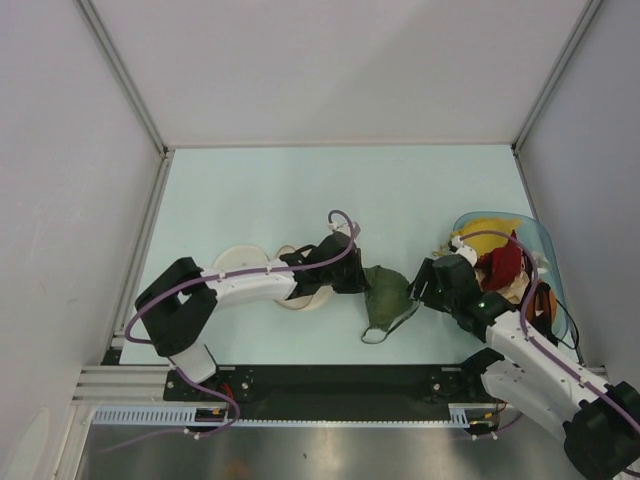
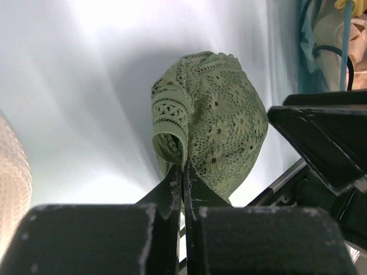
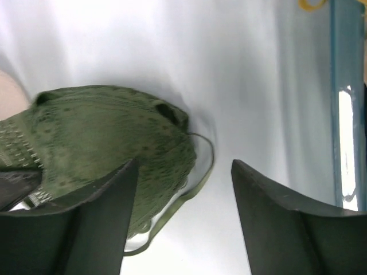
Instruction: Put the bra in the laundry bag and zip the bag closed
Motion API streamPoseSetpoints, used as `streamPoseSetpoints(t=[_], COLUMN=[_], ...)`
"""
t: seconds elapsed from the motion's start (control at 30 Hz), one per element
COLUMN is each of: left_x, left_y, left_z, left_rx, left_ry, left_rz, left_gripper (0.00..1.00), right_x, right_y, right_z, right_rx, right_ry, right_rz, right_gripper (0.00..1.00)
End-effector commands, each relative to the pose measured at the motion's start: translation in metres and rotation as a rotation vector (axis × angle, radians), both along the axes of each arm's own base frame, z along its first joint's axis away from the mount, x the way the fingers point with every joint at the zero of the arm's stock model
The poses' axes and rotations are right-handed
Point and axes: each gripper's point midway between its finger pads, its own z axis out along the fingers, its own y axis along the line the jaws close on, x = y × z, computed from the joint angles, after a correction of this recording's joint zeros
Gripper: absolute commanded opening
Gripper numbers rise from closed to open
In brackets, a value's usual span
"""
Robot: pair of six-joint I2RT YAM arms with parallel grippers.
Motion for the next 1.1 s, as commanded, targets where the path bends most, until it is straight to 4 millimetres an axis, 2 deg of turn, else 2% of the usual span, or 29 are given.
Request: streamPoseSetpoints(t=[0.0,0.03,0.1,0.13,0.17,0.2,0.23,0.27,0.3,0.37,0.53,0.6,0.7,0.73,0.77,0.83,1.0,1.07], left_x=[0.006,0.005,0.005,0.004,0.005,0.005,0.005,0.006,0.006,0.006,0.004,0.004,0.004,0.004,0.004,0.003,0.005,0.007], left_y=[-0.014,-0.014,-0.015,-0.016,-0.015,-0.015,-0.015,-0.015,-0.014,-0.014,-0.017,-0.016,-0.017,-0.016,-0.016,-0.016,-0.014,-0.013], left_z=[0.019,0.02,0.023,0.026,0.026,0.027,0.029,0.032,0.033,0.037,0.043,0.044,0.045,0.043,0.045,0.045,0.042,0.044], left_rx=[-0.038,-0.039,-0.045,-0.05,-0.05,-0.048,-0.046,-0.051,-0.051,-0.058,-0.071,-0.07,-0.064,-0.06,-0.061,-0.058,-0.028,-0.028], left_ry=[-0.041,-0.039,-0.035,-0.035,-0.032,-0.032,-0.03,-0.033,-0.03,-0.027,-0.016,-0.017,-0.022,-0.017,-0.021,-0.023,-0.037,-0.043], left_rz=[-0.046,-0.047,-0.047,-0.048,-0.044,-0.041,-0.037,-0.034,-0.03,-0.023,-0.027,-0.025,-0.036,-0.033,-0.037,-0.042,-0.059,-0.059], left_gripper=[0.0,0.0,0.0,0.0,0.0,0.0,0.0,0.0,0.0,0.0,0.0,0.0,0.0,0.0,0.0,0.0,0.0,0.0], right_x=[0.011,0.008,0.005,-0.002,-0.001,-0.003,-0.011,-0.012,-0.014,-0.019,-0.026,-0.027,-0.02,-0.021,-0.015,-0.016,-0.018,-0.022], right_y=[0.017,0.017,0.021,0.017,0.009,0.014,0.008,0.003,0.008,0.005,0.034,0.039,0.024,0.01,-0.003,-0.017,-0.009,0.0], right_z=[0.01,0.009,0.022,0.022,0.029,0.042,0.04,0.043,0.05,0.05,0.055,0.053,0.048,0.039,0.043,0.041,0.046,0.048], right_rx=[0.093,0.073,0.027,-0.01,-0.055,-0.05,-0.088,-0.109,-0.097,-0.124,-0.086,-0.063,-0.077,-0.133,-0.141,-0.171,-0.105,-0.074], right_ry=[-0.031,-0.017,-0.054,-0.04,-0.076,-0.096,-0.069,-0.077,-0.079,-0.065,-0.136,-0.147,-0.141,-0.097,-0.081,-0.046,-0.019,-0.012], right_rz=[0.073,0.09,0.107,0.099,0.058,0.059,0.051,0.027,0.027,0.024,0.142,0.143,0.042,0.007,-0.053,-0.096,-0.078,-0.029], right_gripper=[0.68,0.69,0.76,0.79,0.84,0.86,0.89,0.9,0.91,0.93,0.97,0.99,1.0,1.0,1.0,1.0,1.0,1.0])
